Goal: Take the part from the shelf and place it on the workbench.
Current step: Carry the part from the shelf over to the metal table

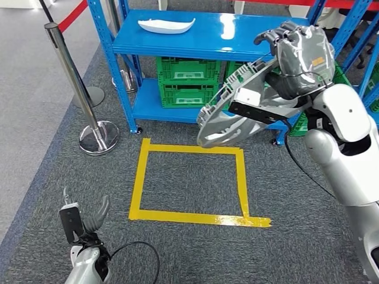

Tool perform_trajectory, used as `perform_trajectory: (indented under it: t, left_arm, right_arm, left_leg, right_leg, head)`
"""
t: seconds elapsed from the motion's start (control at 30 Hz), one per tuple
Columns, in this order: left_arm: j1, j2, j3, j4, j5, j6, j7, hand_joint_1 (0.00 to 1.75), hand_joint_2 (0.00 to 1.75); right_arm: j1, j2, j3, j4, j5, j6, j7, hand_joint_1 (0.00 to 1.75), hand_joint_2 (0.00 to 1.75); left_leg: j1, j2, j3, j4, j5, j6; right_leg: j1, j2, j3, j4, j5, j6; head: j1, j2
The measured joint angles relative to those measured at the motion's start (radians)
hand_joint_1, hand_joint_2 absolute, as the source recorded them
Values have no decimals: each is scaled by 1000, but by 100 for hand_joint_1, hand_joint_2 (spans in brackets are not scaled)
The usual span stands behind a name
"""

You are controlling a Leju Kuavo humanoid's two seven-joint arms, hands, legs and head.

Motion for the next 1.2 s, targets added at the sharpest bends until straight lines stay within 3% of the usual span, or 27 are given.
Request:
perform_trajectory:
  t: [0.03, 0.07, 0.13, 0.17, 0.2, 0.27, 0.33, 0.4, 0.47, 0.53, 0.77, 0.9, 0.93, 0.97, 1.03, 1.1, 1.13, 1.17, 1.2]
  left_arm:
    - [0, 0, -1, -1, 0, 0, 0, 0, 175]
    - [1, 0, -1, -1, 0, 0, 0, 0, 175]
    - [2, 0, -1, -1, 2, 1, 0, 0, 175]
    - [3, 0, -1, -1, 3, 2, 0, 0, 175]
    - [3, 0, -1, -1, 3, 3, 0, 0, 175]
    - [2, -1, -1, -1, 3, 4, 0, 0, 175]
    - [3, -1, -2, -1, 2, 5, 0, 0, 175]
    - [4, 0, -1, -1, 1, 5, 0, 0, 175]
    - [4, 2, -1, -1, 0, 4, 0, 0, 175]
    - [5, 3, -2, -1, -1, 4, 0, 0, 175]
    - [5, 4, -2, -1, -3, 3, 0, 0, 175]
    - [5, 5, -2, -1, -7, 1, 0, 0, 175]
    - [4, 5, -5, -1, -9, 0, 0, 0, 175]
    - [2, 6, -8, -1, -10, 0, 0, 0, 175]
    - [-3, 5, -16, -1, -14, 0, 0, 0, 175]
    - [-4, 4, -21, -1, -16, -1, 0, 0, 175]
    - [-4, 3, -22, -1, -16, -1, 0, 0, 175]
    - [-3, 3, -22, -1, -17, -1, 0, 0, 175]
    - [-3, 3, -22, -1, -16, -1, 0, 0, 175]
  right_arm:
    - [0, 0, 0, 0, 0, 0, 0, 175, 175]
    - [0, 0, 0, 0, 0, 0, 0, 175, 175]
    - [2, 0, 0, 0, 0, 0, 0, 175, 175]
    - [2, 0, 0, 0, 0, 0, 0, 175, 175]
    - [2, 0, 0, 0, 0, 0, 0, 175, 175]
    - [0, 0, 1, -1, 0, 1, -1, 175, 175]
    - [-2, 0, 2, -2, 0, 5, -1, 175, 175]
    - [-3, 0, 5, -2, 0, 11, -2, 175, 175]
    - [-6, 0, 8, -1, 1, 16, -3, 175, 175]
    - [-8, 0, 10, -1, 3, 18, -2, 175, 175]
    - [-8, 0, 11, -1, 3, 19, -2, 175, 175]
    - [-11, 0, 21, 0, 3, 24, -2, 175, 175]
    - [-14, 0, 25, 0, 3, 25, -2, 175, 175]
    - [-20, 0, 26, 0, 4, 26, -1, 175, 175]
    - [-32, 0, 28, 0, 5, 28, 0, 175, 175]
    - [-36, 0, 31, 1, 6, 31, 0, 175, 175]
    - [-35, 0, 34, 2, 6, 33, 0, 175, 175]
    - [-35, 0, 38, 2, 7, 34, 0, 175, 175]
    - [-37, 1, 41, 3, 8, 35, 0, 175, 175]
  left_leg:
    - [-1, 0, -13, 0, 10, 3]
    - [-2, 0, -25, 1, 19, 3]
    - [-3, 1, -50, 2, 38, 2]
    - [-3, 1, -60, 3, 46, -1]
    - [-4, 0, -69, 4, 52, -4]
    - [-7, 0, -80, 8, 65, -14]
    - [-8, -1, -86, 8, 79, -25]
    - [-5, -4, -94, 13, 78, -36]
    - [-2, -6, -116, 68, 26, -47]
    - [1, -5, -137, 133, -28, -54]
    - [2, -5, -146, 163, -45, -55]
    - [2, -4, -164, 272, -72, -60]
    - [-1, 13, -122, 227, -56, -56]
    - [-8, 25, -77, 149, -32, -46]
    - [-15, 30, -8, 0, 16, -12]
    - [-12, -6, -22, -12, 33, 7]
    - [-12, -18, -25, -11, 36, 8]
    - [-12, -31, -28, -9, 38, 7]
    - [-12, -44, -30, -7, 39, 6]
  right_leg:
    - [0, 0, -12, 68, -37, 1]
    - [1, 0, -18, 126, -51, 2]
    - [1, 0, 1, 164, -12, 1]
    - [1, 0, 34, 132, 18, 0]
    - [1, 0, 83, 72, 31, -3]
    - [4, -1, 181, -66, 9, -8]
    - [8, 0, 221, -130, -18, -12]
    - [4, -3, 216, -136, -11, -26]
    - [0, -12, 208, -139, 3, -44]
    - [1, -17, 201, -139, 9, -51]
    - [1, -19, 198, -139, 10, -52]
    - [3, -32, 182, -137, 23, -51]
    - [5, -43, 175, -136, 27, -50]
    - [7, -60, 171, -135, 32, -44]
    - [8, -45, 121, -45, -20, -26]
    - [6, -5, 50, 102, -94, -16]
    - [6, -2, 35, 139, -99, -15]
    - [6, -1, 37, 139, -86, -15]
    - [6, 3, 55, 104, -57, -16]
  head:
    - [1, 0]
    - [1, 0]
    - [2, 0]
    - [2, 0]
    - [2, 0]
    - [1, 0]
    - [0, 0]
    - [0, 0]
    - [-2, 0]
    - [-5, 0]
    - [-5, 0]
    - [-6, 0]
    - [-6, 0]
    - [-6, 0]
    - [-5, 0]
    - [-4, 0]
    - [-4, 0]
    - [-4, 0]
    - [-4, 0]
